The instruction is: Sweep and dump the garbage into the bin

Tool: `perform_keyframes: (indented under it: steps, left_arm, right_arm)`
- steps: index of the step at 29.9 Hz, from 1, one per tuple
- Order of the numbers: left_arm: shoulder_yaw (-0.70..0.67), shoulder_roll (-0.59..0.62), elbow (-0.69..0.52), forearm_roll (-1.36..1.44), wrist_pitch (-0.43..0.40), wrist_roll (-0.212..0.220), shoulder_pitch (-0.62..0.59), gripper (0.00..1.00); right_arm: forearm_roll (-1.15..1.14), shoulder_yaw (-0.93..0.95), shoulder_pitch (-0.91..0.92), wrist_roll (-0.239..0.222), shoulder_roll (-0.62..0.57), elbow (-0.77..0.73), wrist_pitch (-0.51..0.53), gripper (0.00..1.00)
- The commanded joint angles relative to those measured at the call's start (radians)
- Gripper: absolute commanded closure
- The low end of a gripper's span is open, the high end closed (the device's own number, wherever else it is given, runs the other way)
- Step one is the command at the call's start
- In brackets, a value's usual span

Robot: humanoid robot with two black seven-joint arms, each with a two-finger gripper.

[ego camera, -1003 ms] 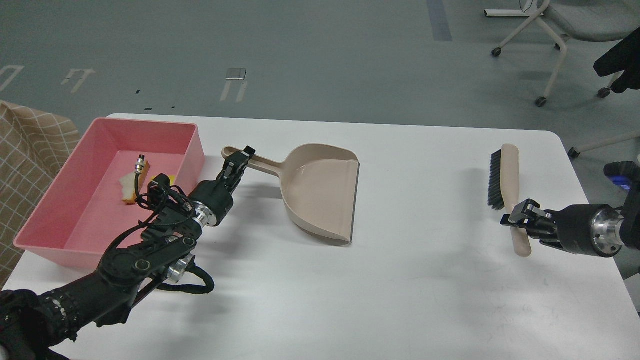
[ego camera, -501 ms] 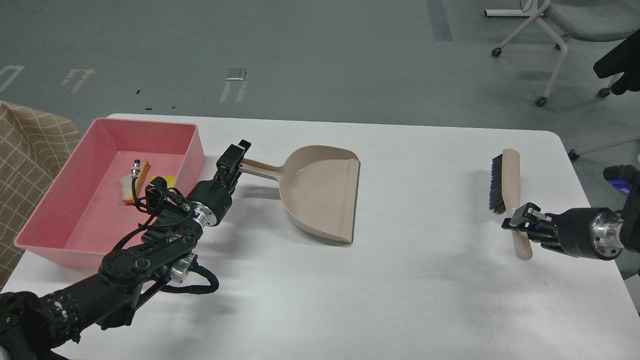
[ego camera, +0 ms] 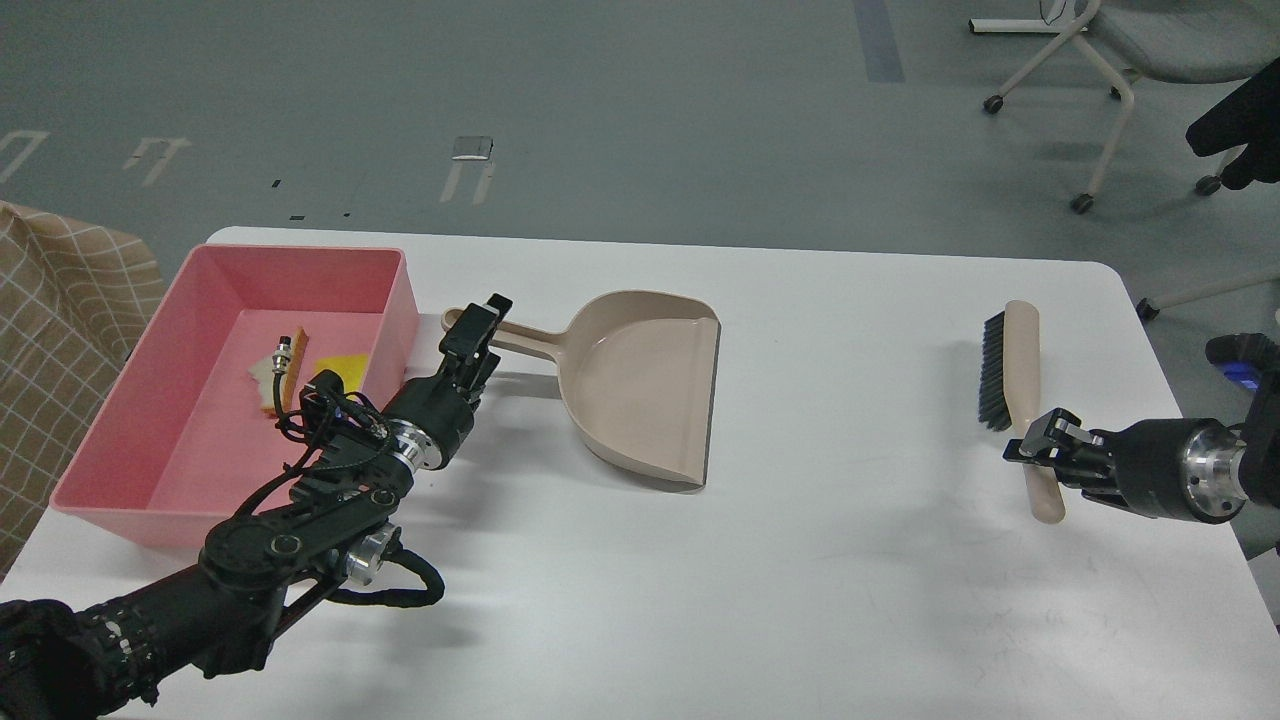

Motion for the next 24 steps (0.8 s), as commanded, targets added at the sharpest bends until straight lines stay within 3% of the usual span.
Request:
perform_keyframes:
  steps: [1,11,24]
  left_arm:
    - [-0.001,0.002,-0.002,0.000,0.002,0.000,0.009,0.03]
    - [0.005,0.028,-0.079,0.000,0.046,0.000,0.009,0.03]
    - [0.011,0.060,-0.122,0.000,0.046,0.000,0.009,0.03]
  right_arm:
    - [0.000,0.000,0.000,0.000,0.002,-0.001,0.000,0.93]
    - [0.000,0.000,0.000,0.000,0.008,-0.016,0.000,0.90]
    - [0.002,0.000,-0.001,-0.002,0.017,-0.019,0.000,0.86]
